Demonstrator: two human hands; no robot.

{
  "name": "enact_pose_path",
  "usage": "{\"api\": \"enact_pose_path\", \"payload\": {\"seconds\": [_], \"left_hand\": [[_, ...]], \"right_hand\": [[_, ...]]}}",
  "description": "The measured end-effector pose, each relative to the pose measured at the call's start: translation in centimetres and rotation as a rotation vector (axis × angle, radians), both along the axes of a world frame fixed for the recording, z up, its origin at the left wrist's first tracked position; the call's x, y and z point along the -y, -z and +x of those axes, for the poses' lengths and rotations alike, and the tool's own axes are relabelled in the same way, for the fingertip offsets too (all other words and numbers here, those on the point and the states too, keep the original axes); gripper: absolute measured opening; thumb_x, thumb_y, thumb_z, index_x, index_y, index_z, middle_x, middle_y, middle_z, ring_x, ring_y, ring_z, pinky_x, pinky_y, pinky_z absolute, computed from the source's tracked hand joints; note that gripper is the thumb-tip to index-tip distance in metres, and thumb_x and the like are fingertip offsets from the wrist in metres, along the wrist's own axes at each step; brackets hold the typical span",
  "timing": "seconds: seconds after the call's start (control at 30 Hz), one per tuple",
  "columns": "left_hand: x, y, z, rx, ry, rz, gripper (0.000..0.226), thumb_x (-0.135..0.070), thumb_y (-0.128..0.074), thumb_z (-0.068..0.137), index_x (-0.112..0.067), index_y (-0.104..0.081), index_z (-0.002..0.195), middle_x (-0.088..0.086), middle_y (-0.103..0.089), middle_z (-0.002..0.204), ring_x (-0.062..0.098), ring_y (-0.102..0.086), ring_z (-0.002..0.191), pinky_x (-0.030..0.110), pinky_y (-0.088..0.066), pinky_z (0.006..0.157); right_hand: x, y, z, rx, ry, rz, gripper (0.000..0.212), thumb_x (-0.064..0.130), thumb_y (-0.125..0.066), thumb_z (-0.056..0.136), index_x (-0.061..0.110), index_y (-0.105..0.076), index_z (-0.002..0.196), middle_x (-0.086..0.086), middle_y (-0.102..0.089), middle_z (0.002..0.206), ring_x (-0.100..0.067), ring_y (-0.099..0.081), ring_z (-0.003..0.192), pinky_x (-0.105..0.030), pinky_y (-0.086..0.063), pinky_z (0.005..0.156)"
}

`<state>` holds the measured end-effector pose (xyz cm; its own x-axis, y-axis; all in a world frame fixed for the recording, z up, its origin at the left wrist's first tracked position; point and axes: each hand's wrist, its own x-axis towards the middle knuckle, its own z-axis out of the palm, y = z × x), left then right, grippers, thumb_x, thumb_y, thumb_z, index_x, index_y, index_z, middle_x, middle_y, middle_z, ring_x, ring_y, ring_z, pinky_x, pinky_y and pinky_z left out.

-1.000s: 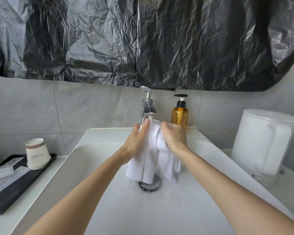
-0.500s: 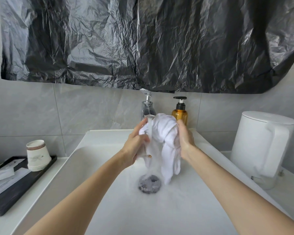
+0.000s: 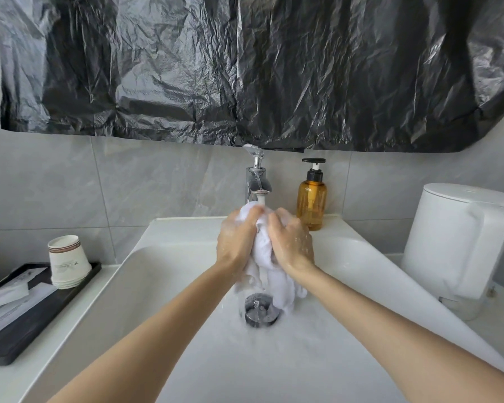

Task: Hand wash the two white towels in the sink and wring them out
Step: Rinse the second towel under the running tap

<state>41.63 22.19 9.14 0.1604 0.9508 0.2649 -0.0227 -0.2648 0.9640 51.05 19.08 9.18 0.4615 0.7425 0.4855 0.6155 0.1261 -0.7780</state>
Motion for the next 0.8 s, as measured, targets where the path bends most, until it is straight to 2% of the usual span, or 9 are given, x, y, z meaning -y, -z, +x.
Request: {"api": "enact_pose_path", "payload": {"seconds": [0.1, 0.2, 0.27, 0.33, 0.4, 0.47, 0.6, 0.73, 0.8], "left_hand": [[0.2, 0.0, -0.3, -0.049, -0.063, 0.046, 0.02, -0.041, -0.055, 0.082, -0.028, -0.069, 0.075, 0.0, -0.069, 0.085, 0.02, -0.067, 0.084, 0.038, -0.053, 0.073], [0.1, 0.1, -0.4, -0.05, -0.092, 0.055, 0.023, -0.04, -0.053, 0.081, -0.023, -0.068, 0.076, -0.006, -0.067, 0.078, 0.018, -0.065, 0.078, 0.031, -0.045, 0.064], [-0.3, 0.2, -0.4, -0.159, -0.147, 0.088, 0.028, -0.047, -0.045, 0.075, -0.025, -0.06, 0.068, -0.006, -0.064, 0.074, 0.019, -0.06, 0.073, 0.031, -0.04, 0.062], [-0.6, 0.0, -0.5, -0.237, -0.105, 0.127, 0.031, -0.048, -0.04, 0.08, -0.026, -0.054, 0.064, -0.004, -0.062, 0.073, 0.021, -0.056, 0.073, 0.033, -0.041, 0.063], [-0.8, -0.3, -0.9, -0.149, 0.033, 0.075, 0.035, -0.042, -0.046, 0.094, -0.022, -0.054, 0.066, -0.003, -0.061, 0.068, 0.017, -0.057, 0.069, 0.027, -0.045, 0.062], [-0.5, -0.6, -1.7, -0.109, 0.172, -0.05, 0.038, -0.039, -0.055, 0.096, -0.017, -0.056, 0.065, -0.006, -0.059, 0.057, 0.008, -0.056, 0.054, 0.016, -0.044, 0.05], [-1.2, -0.7, -2.9, -0.153, 0.325, -0.244, 0.048, -0.055, -0.073, 0.08, -0.011, -0.068, 0.098, 0.009, -0.07, 0.077, 0.023, -0.064, 0.065, 0.027, -0.053, 0.056], [-2.2, -0.7, -3.3, -0.126, 0.205, -0.162, 0.029, -0.034, -0.076, 0.083, -0.013, -0.064, 0.1, 0.007, -0.064, 0.068, 0.02, -0.059, 0.052, 0.029, -0.052, 0.051], [-2.6, -0.8, -3.4, -0.1, 0.06, -0.112, 0.025, -0.03, -0.077, 0.082, -0.017, -0.062, 0.098, 0.009, -0.068, 0.078, 0.021, -0.063, 0.06, 0.033, -0.056, 0.056]], "right_hand": [[0.0, 0.3, 0.2, 0.15, 0.013, 0.019, 0.04, 0.044, -0.026, 0.084, 0.02, -0.059, 0.079, -0.004, -0.063, 0.079, -0.028, -0.06, 0.08, -0.03, -0.035, 0.064], [0.2, -0.2, 0.8, 0.475, 0.021, -0.011, 0.037, 0.031, -0.029, 0.098, 0.012, -0.06, 0.092, -0.015, -0.066, 0.092, -0.033, -0.062, 0.087, -0.036, -0.044, 0.069], [0.4, -0.4, 1.0, 0.578, 0.045, 0.01, 0.026, 0.02, -0.036, 0.101, 0.012, -0.058, 0.091, -0.015, -0.068, 0.096, -0.035, -0.064, 0.089, -0.04, -0.049, 0.071], [0.7, -0.6, 1.1, 0.571, 0.013, 0.01, 0.031, 0.021, -0.031, 0.102, 0.013, -0.054, 0.082, -0.019, -0.068, 0.094, -0.039, -0.062, 0.087, -0.039, -0.041, 0.066], [0.6, -0.6, 1.5, 0.5, -0.025, -0.016, 0.032, 0.028, -0.03, 0.102, 0.019, -0.044, 0.075, -0.015, -0.067, 0.085, -0.037, -0.06, 0.079, -0.036, -0.031, 0.061], [0.3, -0.5, 2.0, 0.37, -0.069, -0.051, 0.022, 0.036, -0.037, 0.101, 0.022, -0.046, 0.087, 0.001, -0.062, 0.075, -0.027, -0.059, 0.072, -0.033, -0.034, 0.059], [-0.5, -0.9, 2.9, -0.021, -0.046, -0.088, 0.038, 0.059, -0.055, 0.087, 0.023, -0.051, 0.097, 0.015, -0.055, 0.085, -0.013, -0.057, 0.083, -0.032, -0.043, 0.073], [-1.1, -1.7, 4.8, -0.325, -0.176, -0.071, 0.055, 0.067, -0.068, 0.073, 0.017, -0.048, 0.06, 0.001, -0.045, 0.059, -0.013, -0.047, 0.063, -0.027, -0.033, 0.063], [-0.7, -2.1, 5.7, -0.346, -0.258, -0.172, 0.063, 0.071, -0.072, 0.061, 0.011, -0.058, 0.075, 0.001, -0.055, 0.078, -0.011, -0.055, 0.08, -0.021, -0.039, 0.07]]}}
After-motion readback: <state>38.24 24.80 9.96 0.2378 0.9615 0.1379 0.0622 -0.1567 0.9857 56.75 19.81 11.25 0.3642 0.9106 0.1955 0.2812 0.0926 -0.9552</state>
